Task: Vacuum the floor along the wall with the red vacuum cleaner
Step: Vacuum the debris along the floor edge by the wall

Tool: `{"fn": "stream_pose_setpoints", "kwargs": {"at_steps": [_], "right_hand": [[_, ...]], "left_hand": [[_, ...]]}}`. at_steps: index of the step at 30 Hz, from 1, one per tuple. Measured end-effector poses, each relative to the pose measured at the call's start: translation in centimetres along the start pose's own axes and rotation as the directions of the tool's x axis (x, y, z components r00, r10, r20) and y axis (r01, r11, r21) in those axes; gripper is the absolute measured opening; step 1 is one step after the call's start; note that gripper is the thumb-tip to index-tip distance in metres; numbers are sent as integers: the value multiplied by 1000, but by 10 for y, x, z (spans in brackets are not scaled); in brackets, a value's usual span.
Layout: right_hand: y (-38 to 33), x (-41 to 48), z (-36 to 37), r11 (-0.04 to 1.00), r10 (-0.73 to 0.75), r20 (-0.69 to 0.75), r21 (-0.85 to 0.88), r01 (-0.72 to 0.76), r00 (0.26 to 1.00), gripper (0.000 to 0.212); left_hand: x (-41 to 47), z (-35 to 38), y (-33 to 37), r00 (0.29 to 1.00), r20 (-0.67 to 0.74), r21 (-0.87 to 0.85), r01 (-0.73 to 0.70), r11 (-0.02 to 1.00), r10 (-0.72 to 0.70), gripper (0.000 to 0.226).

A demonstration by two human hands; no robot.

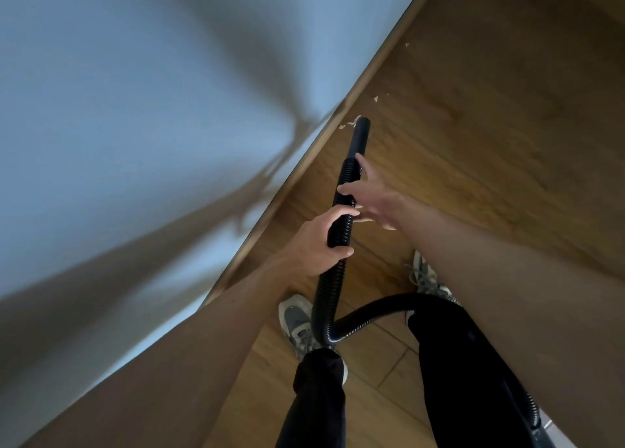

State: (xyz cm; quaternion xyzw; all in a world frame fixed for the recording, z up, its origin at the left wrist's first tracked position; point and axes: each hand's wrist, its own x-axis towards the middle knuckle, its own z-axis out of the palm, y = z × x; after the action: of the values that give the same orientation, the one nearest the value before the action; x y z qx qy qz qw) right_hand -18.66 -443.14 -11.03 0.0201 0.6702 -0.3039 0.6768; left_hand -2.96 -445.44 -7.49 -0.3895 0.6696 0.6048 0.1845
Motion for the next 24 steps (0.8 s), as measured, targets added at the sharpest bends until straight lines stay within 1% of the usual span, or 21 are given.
{"fn": "stream_pose_setpoints", "kwargs": {"at_steps": [6,11,16,20,24], "right_hand": [[16,24,-8,997,52,25,-55,-51,998,87],[19,42,-5,992,73,61,-103,-67,995,84],[14,55,-2,990,56,91,-134,-44,994,83],[6,62,-2,989,35,92,-146,-21,995,83],[3,66,-8,986,26,75,-167,-13,997,83]], "left_hand": [[15,19,-18,1000,4,46,18,999,-18,61],[26,19,-33,998,-4,13,56,998,-56,62],[34,15,-40,995,-24,-62,93,994,-94,63],[42,11,-38,996,-36,-71,83,994,-86,63],[50,10,-32,997,-11,-52,76,996,-77,63]]}}
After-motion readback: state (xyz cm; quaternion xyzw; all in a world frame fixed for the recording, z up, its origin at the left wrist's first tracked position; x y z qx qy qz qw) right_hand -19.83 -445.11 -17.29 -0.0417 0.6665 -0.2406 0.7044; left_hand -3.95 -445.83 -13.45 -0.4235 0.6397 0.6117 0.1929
